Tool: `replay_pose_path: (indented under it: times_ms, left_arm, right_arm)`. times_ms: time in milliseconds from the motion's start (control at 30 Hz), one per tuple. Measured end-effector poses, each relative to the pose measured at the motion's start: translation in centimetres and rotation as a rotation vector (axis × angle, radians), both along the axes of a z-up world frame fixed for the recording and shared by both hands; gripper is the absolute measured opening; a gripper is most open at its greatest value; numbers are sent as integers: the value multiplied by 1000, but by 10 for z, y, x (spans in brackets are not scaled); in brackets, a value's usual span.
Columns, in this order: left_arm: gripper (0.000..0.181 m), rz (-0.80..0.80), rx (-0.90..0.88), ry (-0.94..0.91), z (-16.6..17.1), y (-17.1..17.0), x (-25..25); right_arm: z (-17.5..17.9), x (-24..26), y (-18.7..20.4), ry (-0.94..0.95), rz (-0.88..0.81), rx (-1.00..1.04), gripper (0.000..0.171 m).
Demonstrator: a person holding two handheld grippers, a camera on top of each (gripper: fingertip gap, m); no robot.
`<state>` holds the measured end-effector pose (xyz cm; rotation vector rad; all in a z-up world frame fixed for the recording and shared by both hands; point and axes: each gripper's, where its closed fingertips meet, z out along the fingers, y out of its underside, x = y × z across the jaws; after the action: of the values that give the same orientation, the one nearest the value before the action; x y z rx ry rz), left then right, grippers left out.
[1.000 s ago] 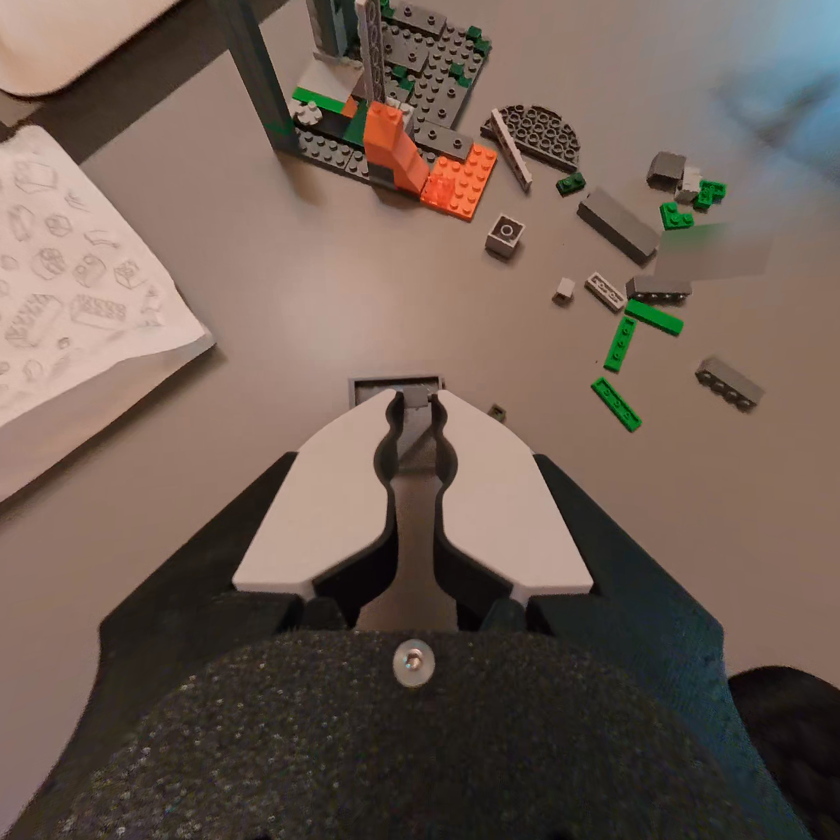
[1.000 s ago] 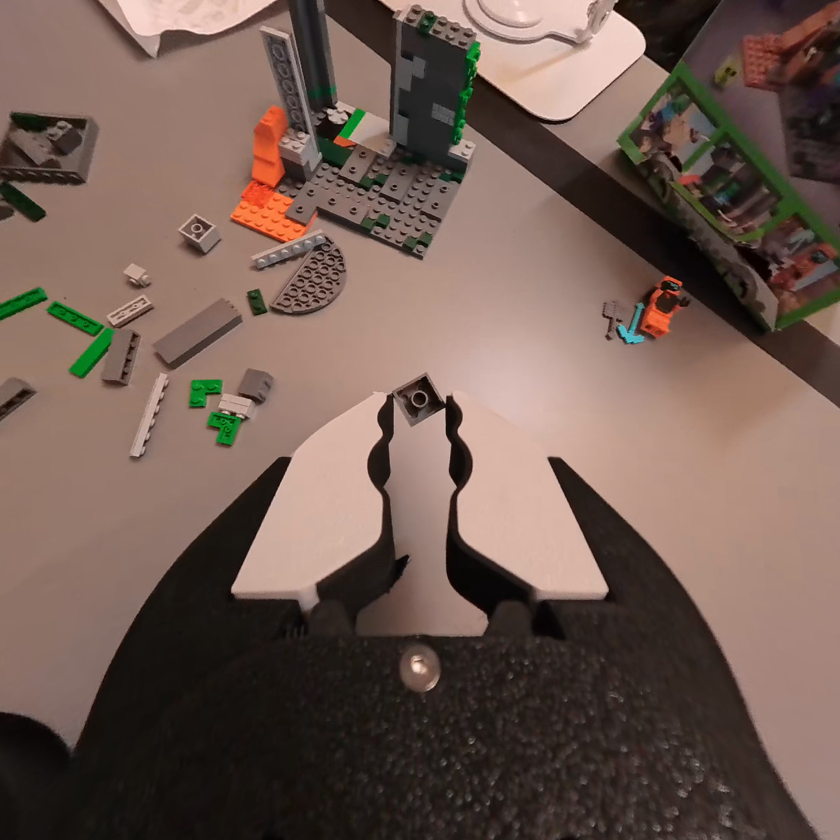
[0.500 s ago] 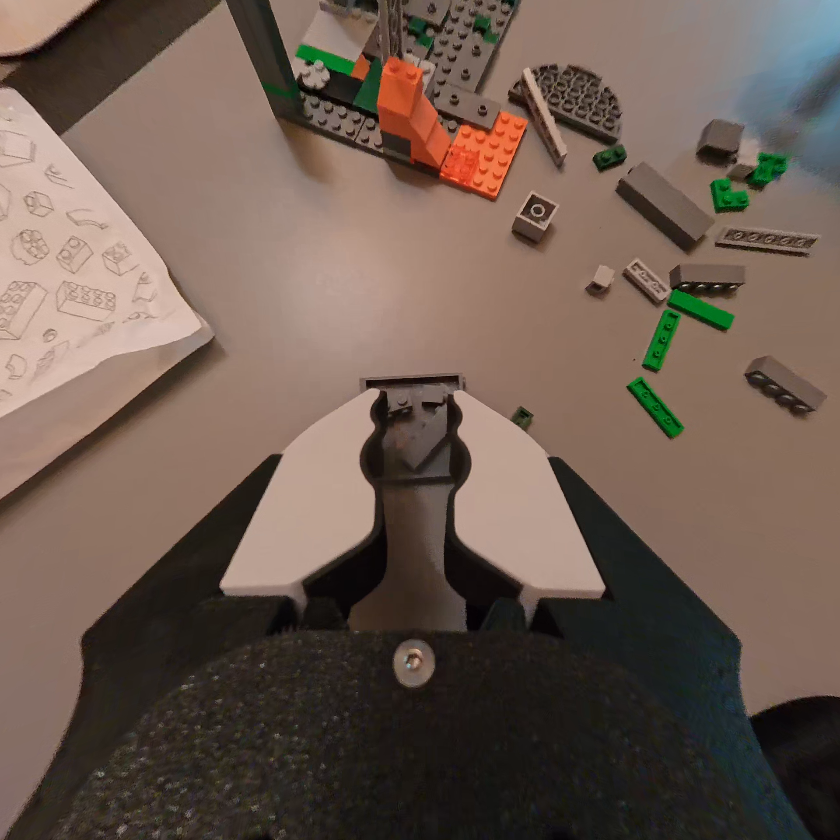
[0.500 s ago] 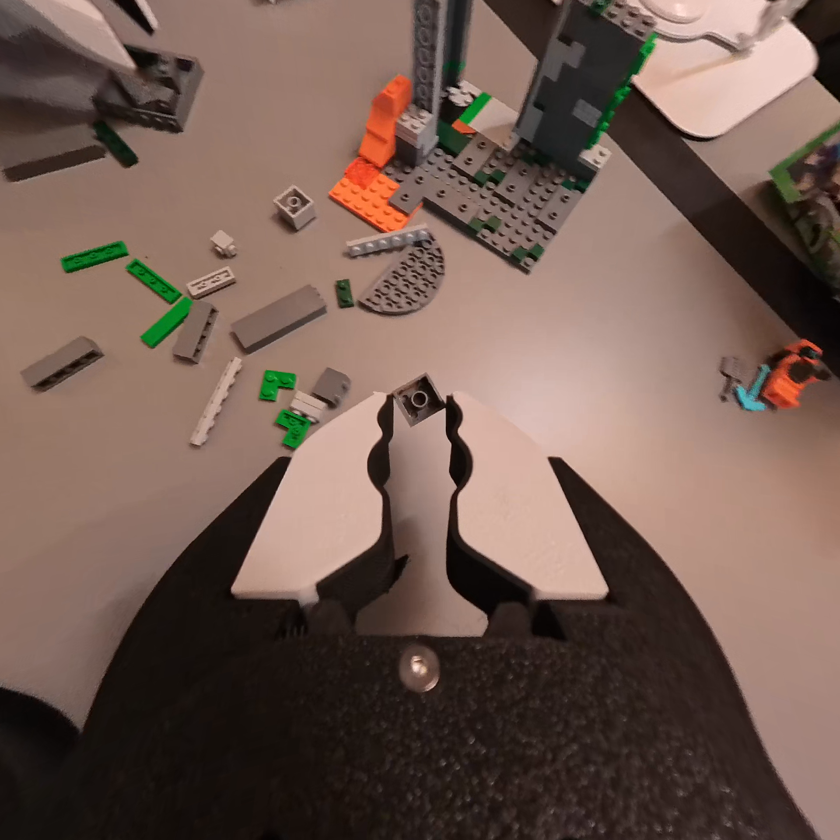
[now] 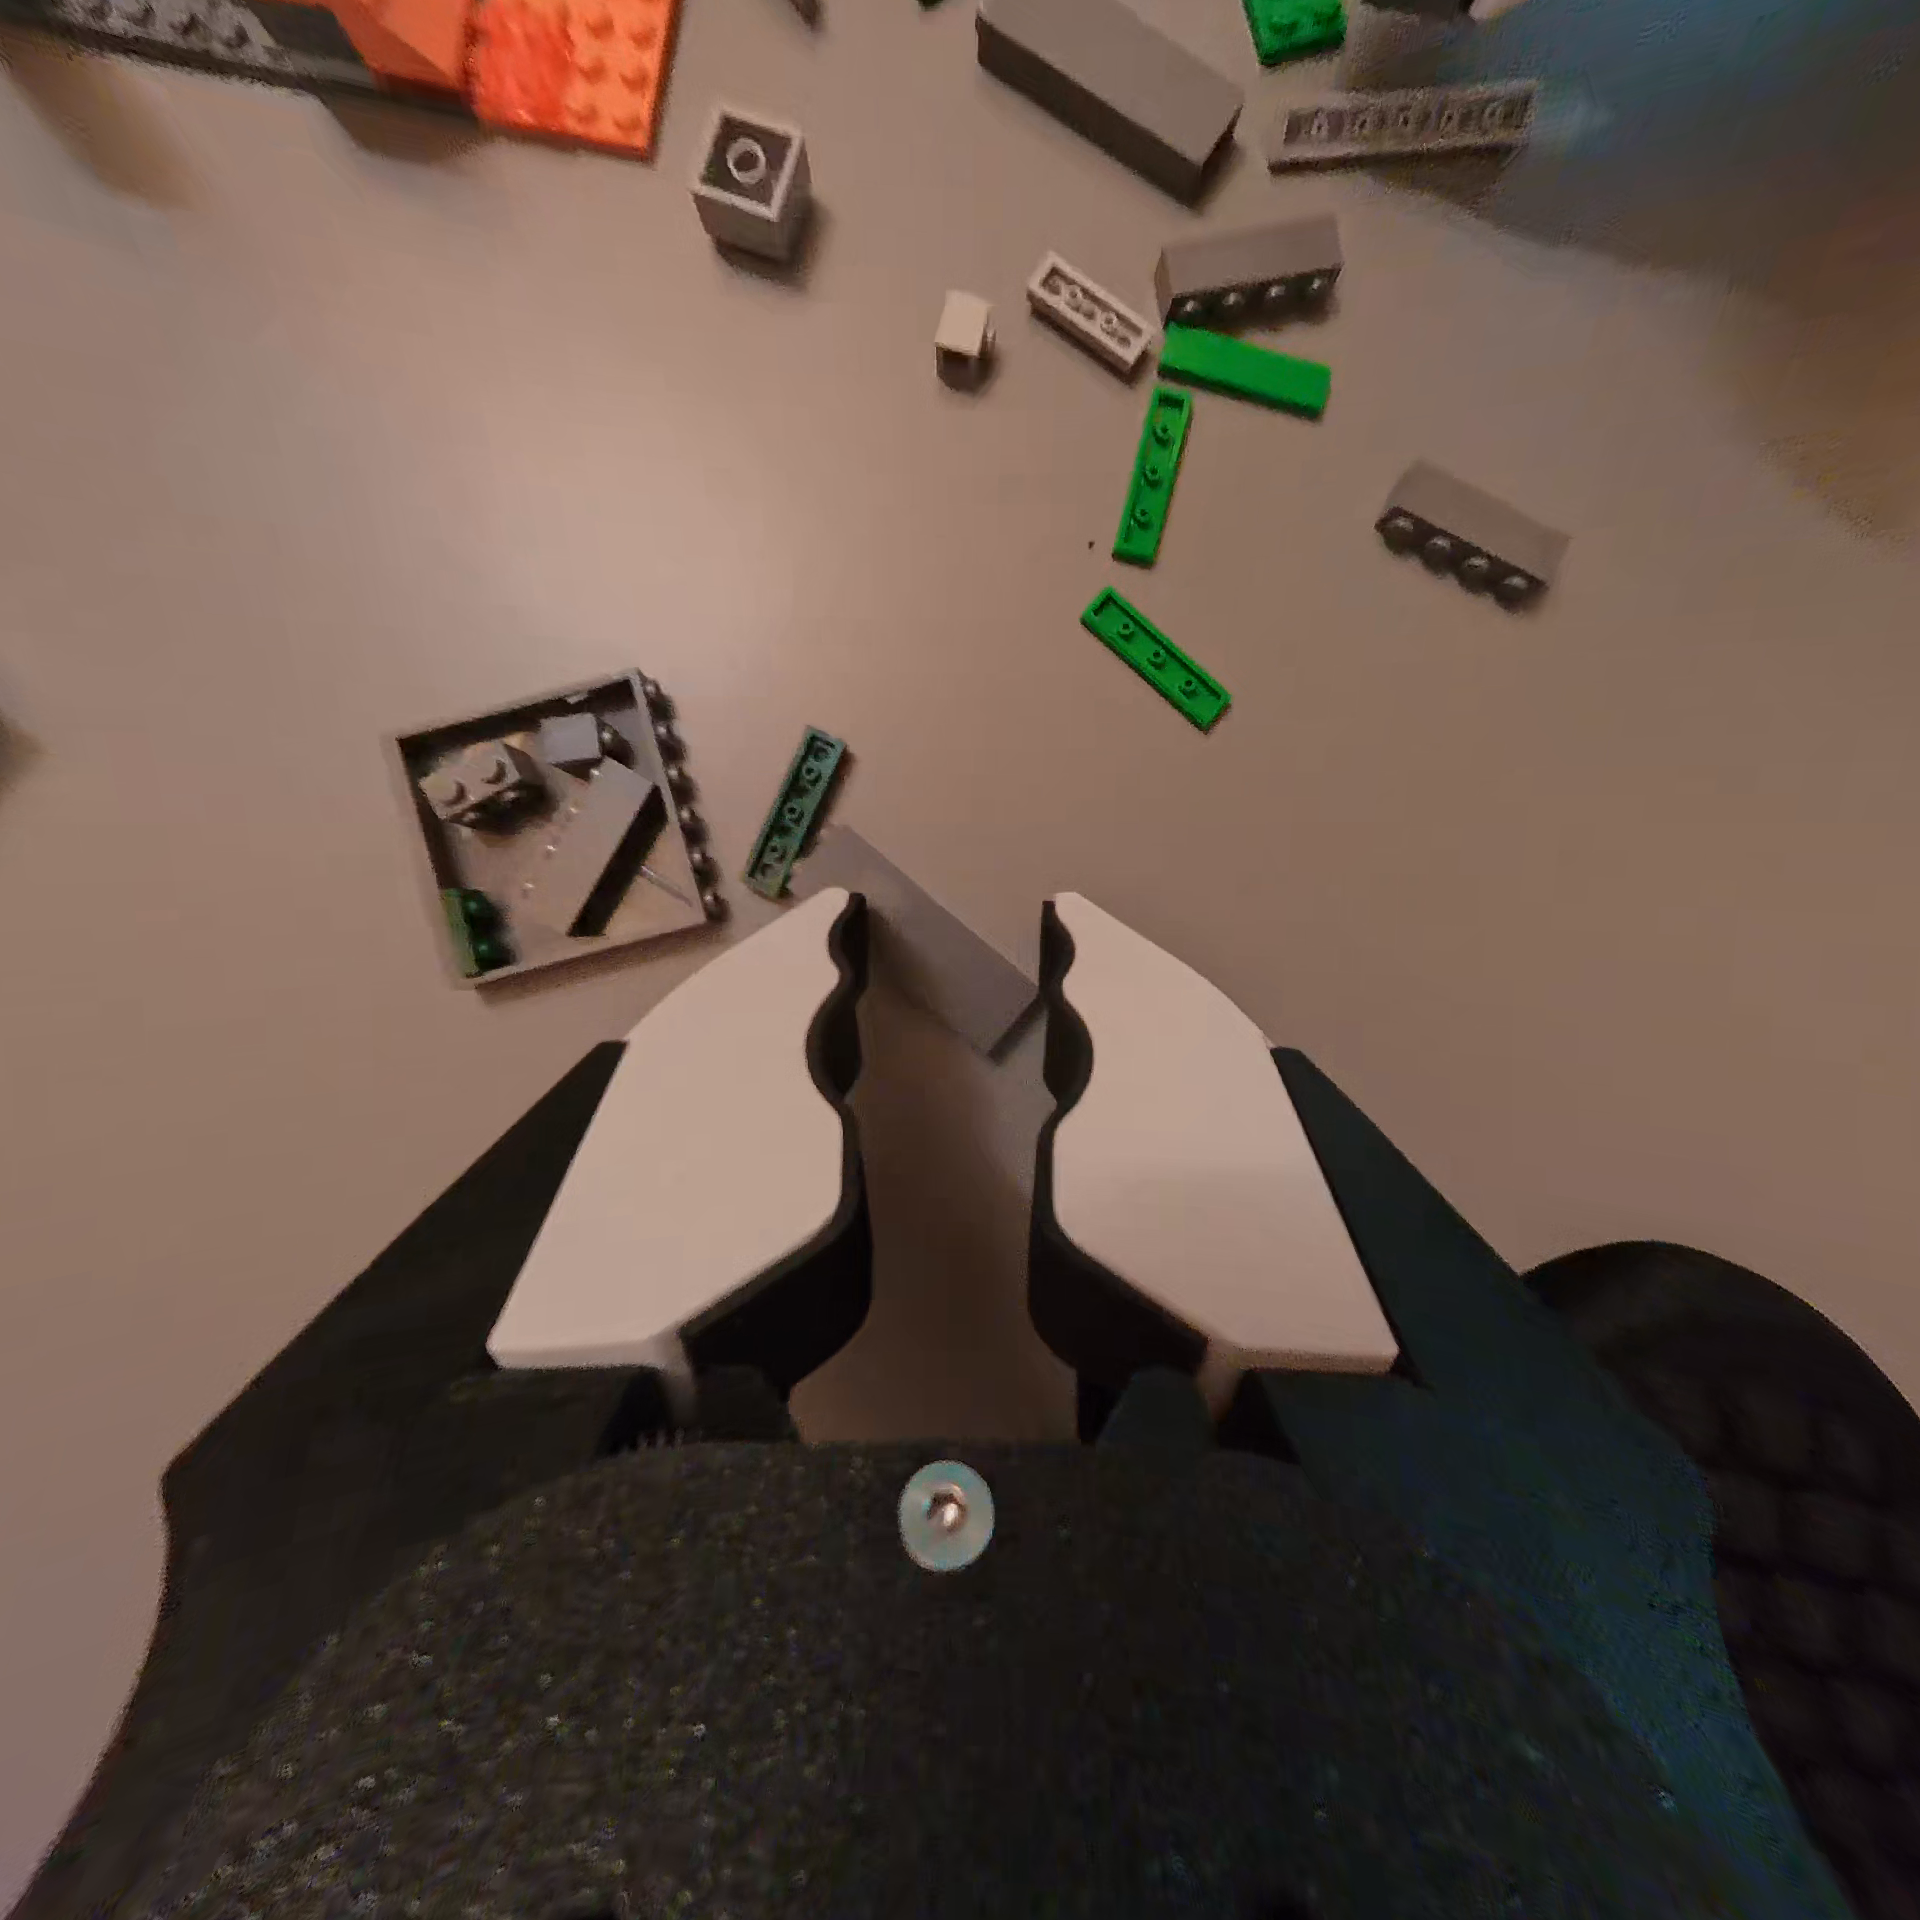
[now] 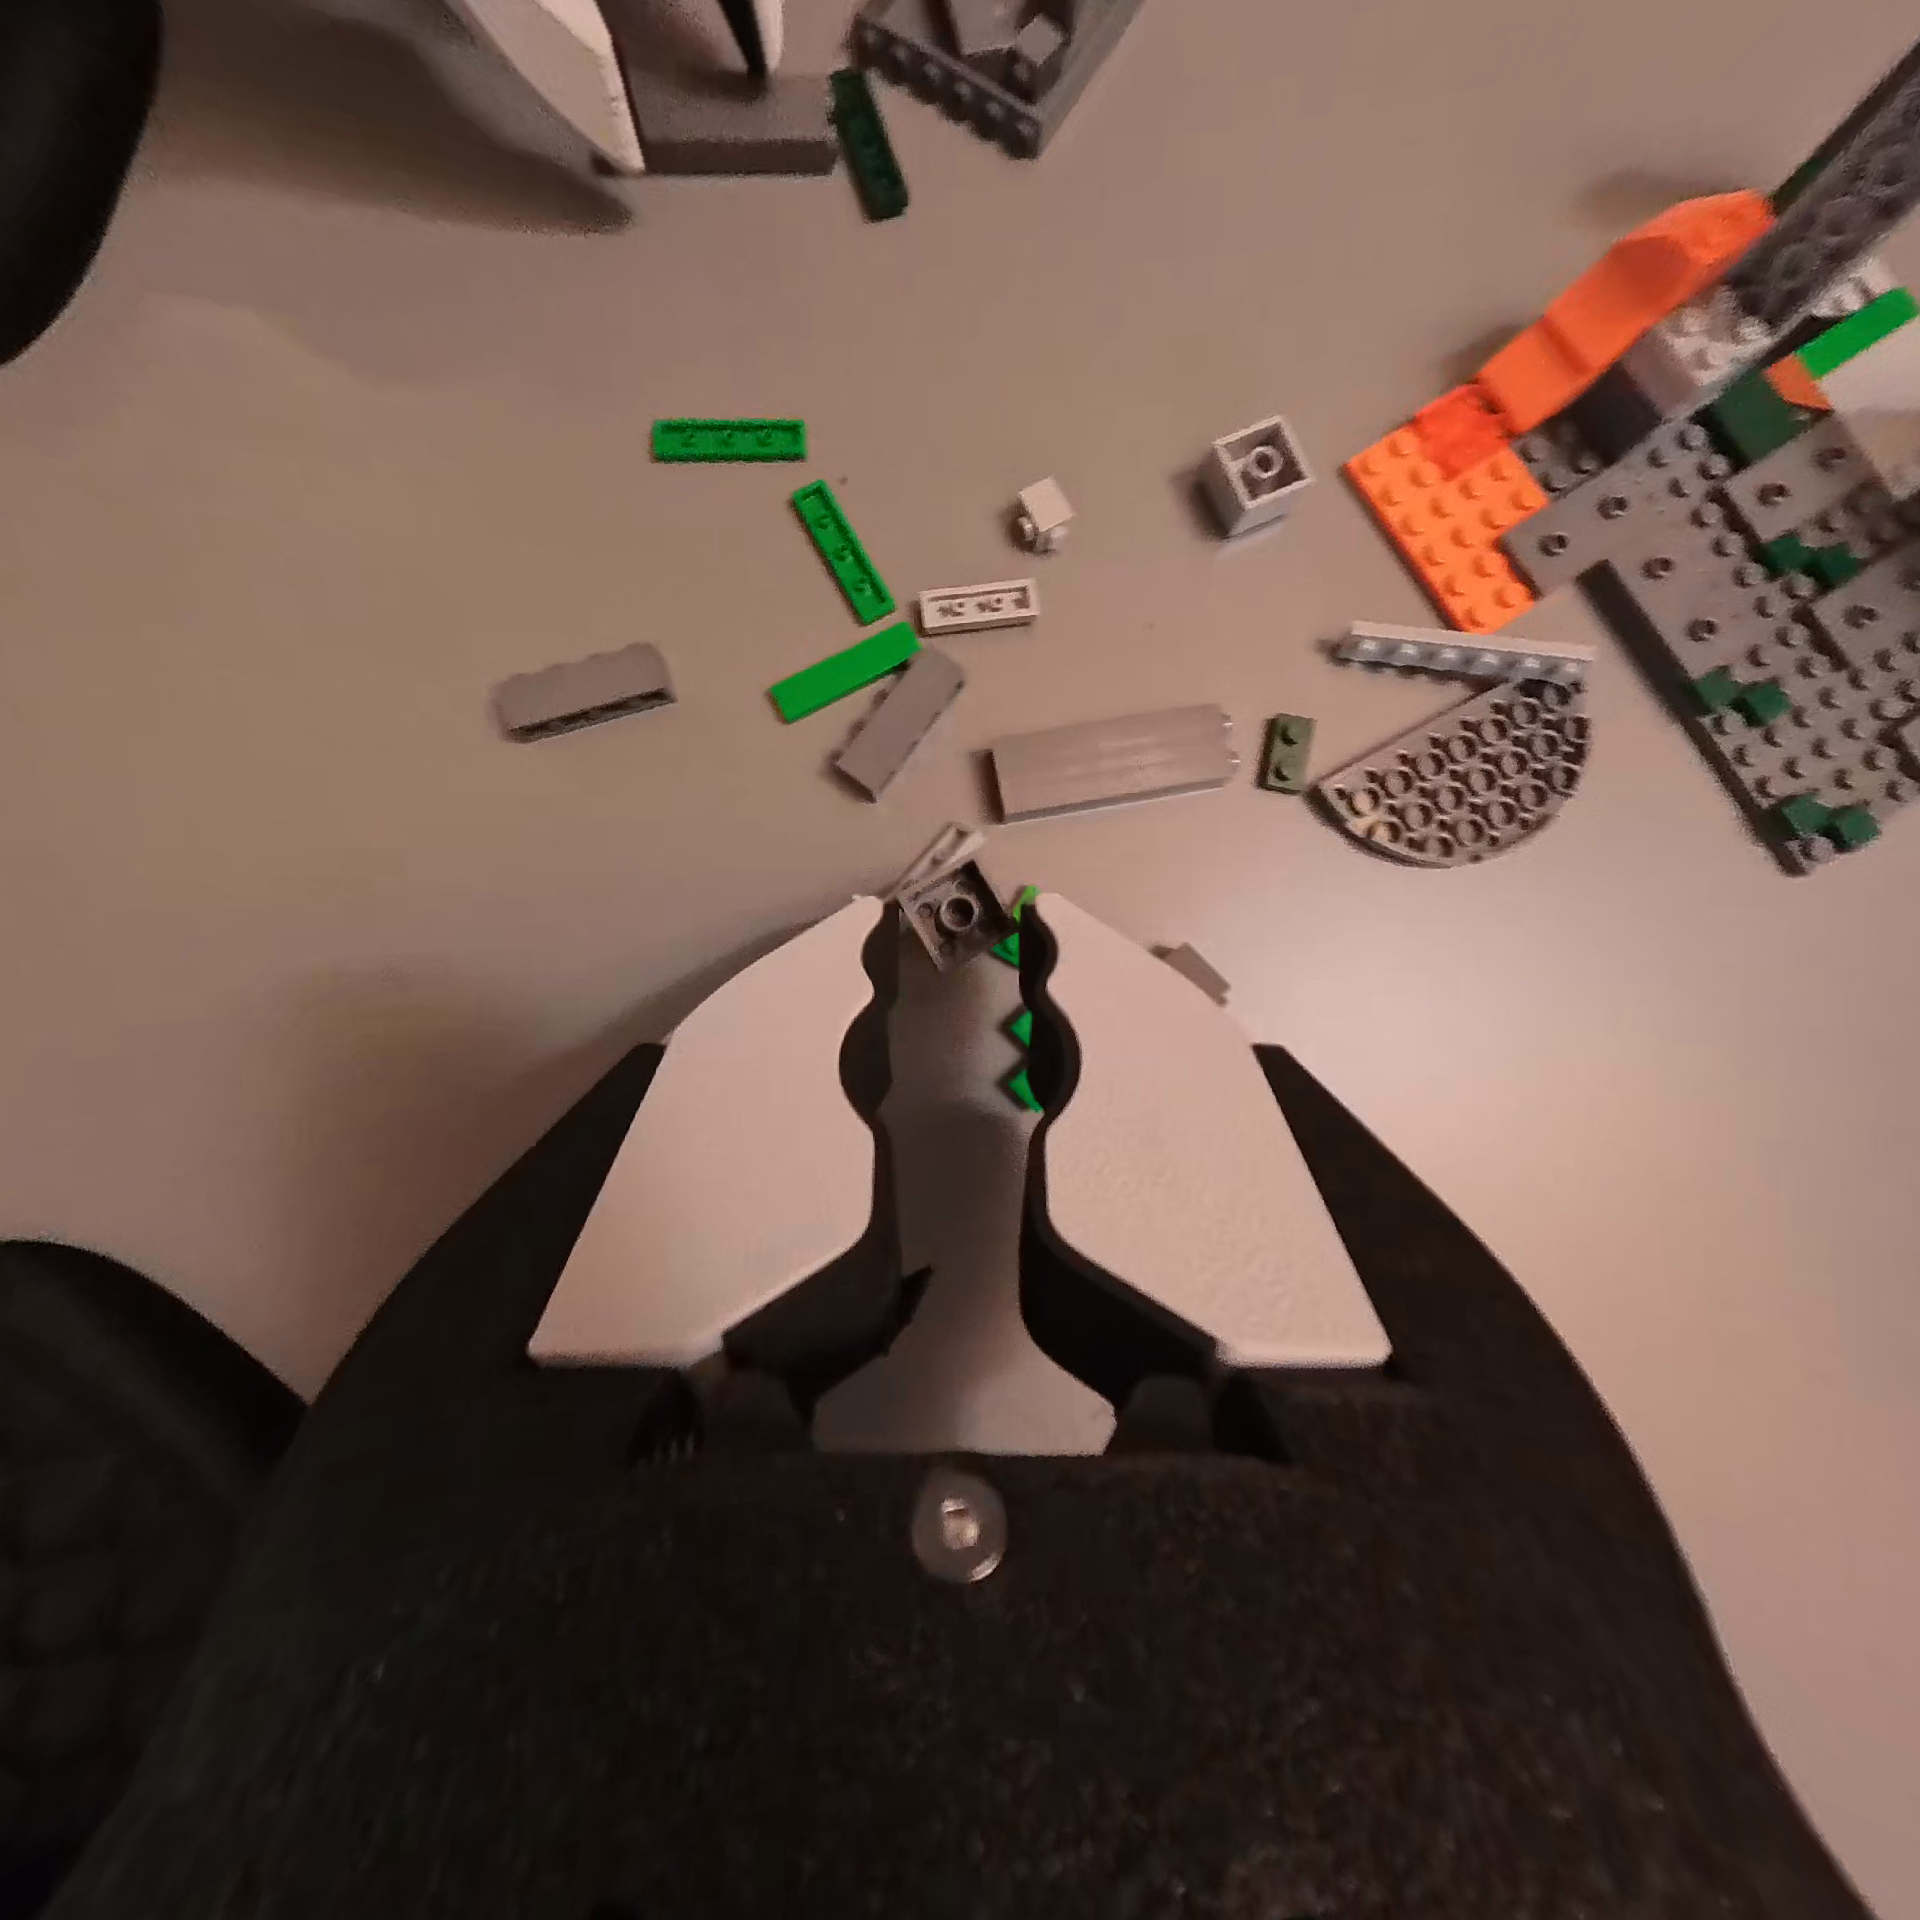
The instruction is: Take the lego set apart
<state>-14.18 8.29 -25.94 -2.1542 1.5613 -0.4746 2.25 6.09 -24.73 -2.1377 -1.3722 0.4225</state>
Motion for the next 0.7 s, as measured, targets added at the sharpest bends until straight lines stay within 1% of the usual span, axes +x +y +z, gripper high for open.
replay_pose_path:
  times_ms: [67,167,300,367,433,533,567,700]
  left_arm:
    - [35,22,0,-11,-1,0,2]
    - [37,72,-28,-37,0,2,4]
    - [44,126,5,34,-5,8,-4]
    - [45,137,-5,42,-7,6,-5]
    - [39,157,-10,37,-9,7,-5]
    - [21,176,-7,28,-9,11,-5]
    - [18,166,-5,28,-9,11,-5]
    - [17,147,26,40,-8,12,-5]
  right_arm:
    - [-3,-2,-3,-25,13,-9,21]
    - [-3,-4,-3,-26,12,-6,21]
    - [-3,-1,-1,-25,-1,-1,21]
    - [-4,0,-1,-23,-9,-2,21]
    - [-6,3,0,-25,-18,-2,21]
    - [-7,5,2,-28,-29,-6,22]
    - [-8,6,2,-28,-29,-5,21]
    - [-8,6,2,-18,-29,-5,22]
